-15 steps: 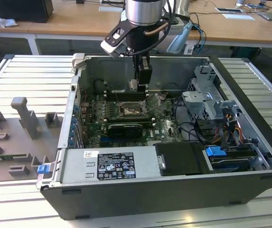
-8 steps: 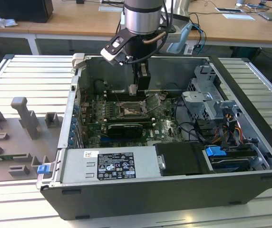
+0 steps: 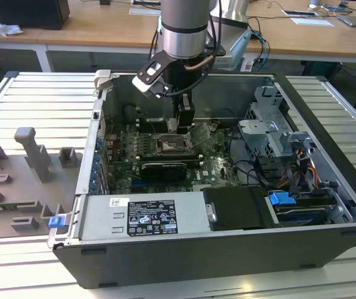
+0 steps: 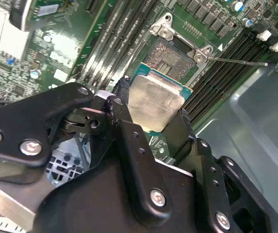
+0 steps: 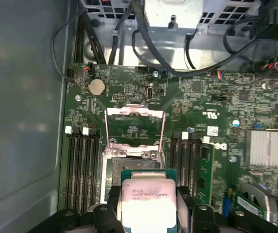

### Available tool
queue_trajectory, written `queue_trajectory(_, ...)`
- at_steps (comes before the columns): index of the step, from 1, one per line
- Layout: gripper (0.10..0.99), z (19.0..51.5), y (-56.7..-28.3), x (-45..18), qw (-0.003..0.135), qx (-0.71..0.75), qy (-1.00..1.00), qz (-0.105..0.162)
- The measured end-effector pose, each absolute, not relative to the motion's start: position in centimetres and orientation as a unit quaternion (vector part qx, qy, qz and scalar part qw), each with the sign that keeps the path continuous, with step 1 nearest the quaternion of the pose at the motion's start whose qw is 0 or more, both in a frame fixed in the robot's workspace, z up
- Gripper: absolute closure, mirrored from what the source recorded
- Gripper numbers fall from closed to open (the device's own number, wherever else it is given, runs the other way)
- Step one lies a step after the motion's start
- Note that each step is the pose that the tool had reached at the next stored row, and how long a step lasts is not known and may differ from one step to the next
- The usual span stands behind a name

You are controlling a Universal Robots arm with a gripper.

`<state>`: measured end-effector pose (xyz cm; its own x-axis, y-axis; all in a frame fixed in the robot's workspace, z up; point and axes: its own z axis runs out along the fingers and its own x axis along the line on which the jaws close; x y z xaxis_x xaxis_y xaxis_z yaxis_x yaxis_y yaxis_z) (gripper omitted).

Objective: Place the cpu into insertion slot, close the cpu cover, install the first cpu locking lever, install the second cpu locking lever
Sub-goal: 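Place the cpu into insertion slot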

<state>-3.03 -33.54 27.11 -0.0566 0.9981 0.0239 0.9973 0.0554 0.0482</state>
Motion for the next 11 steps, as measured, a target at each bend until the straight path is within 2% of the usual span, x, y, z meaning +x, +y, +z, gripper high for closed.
queue_trajectory(11, 0.549, 24.3, -32.8, -3.7, 0.008, 0.689, 0.724, 0.026)
